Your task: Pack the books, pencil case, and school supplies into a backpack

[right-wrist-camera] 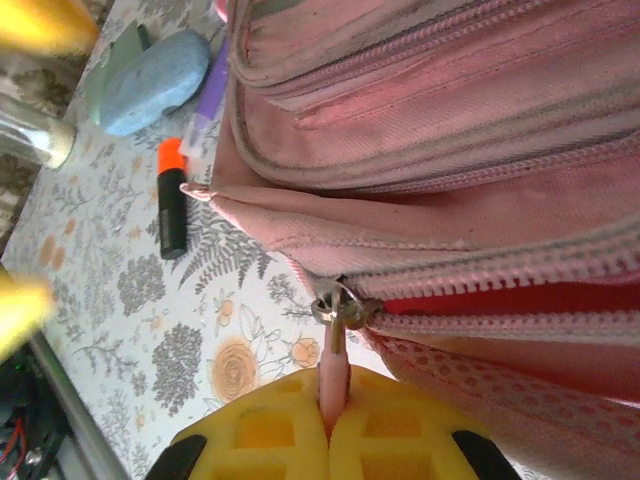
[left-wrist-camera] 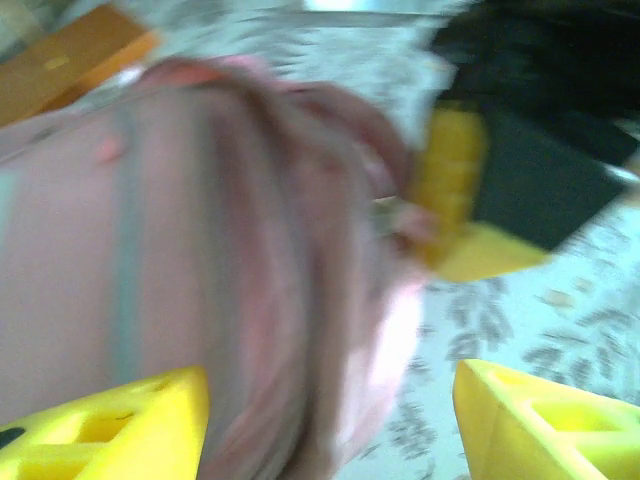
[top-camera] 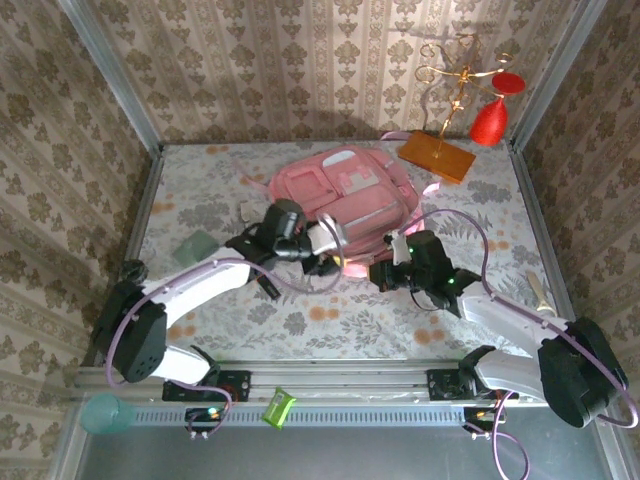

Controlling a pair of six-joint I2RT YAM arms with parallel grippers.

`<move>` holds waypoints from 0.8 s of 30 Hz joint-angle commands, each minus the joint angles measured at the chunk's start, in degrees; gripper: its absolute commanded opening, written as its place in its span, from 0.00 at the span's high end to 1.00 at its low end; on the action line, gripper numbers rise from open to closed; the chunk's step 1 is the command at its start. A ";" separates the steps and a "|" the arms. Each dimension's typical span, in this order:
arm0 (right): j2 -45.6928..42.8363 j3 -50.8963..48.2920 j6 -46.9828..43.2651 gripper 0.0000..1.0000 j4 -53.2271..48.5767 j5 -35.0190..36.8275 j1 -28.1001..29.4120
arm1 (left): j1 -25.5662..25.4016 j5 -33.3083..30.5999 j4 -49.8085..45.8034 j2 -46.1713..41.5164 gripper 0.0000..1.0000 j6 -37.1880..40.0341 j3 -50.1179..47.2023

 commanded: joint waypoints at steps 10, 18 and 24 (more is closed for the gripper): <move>-0.11 3.53 -3.69 1.00 1.64 -9.72 0.43 | -2.63 1.72 -3.17 13.28 0.68 15.32 9.14; -3.39 1.95 -1.22 1.00 -9.96 -0.66 -5.83 | 1.98 3.40 -7.06 10.14 1.00 20.59 5.09; -4.06 4.51 1.07 1.00 -20.15 15.81 -8.22 | 4.57 1.86 -11.31 5.38 1.00 27.91 1.59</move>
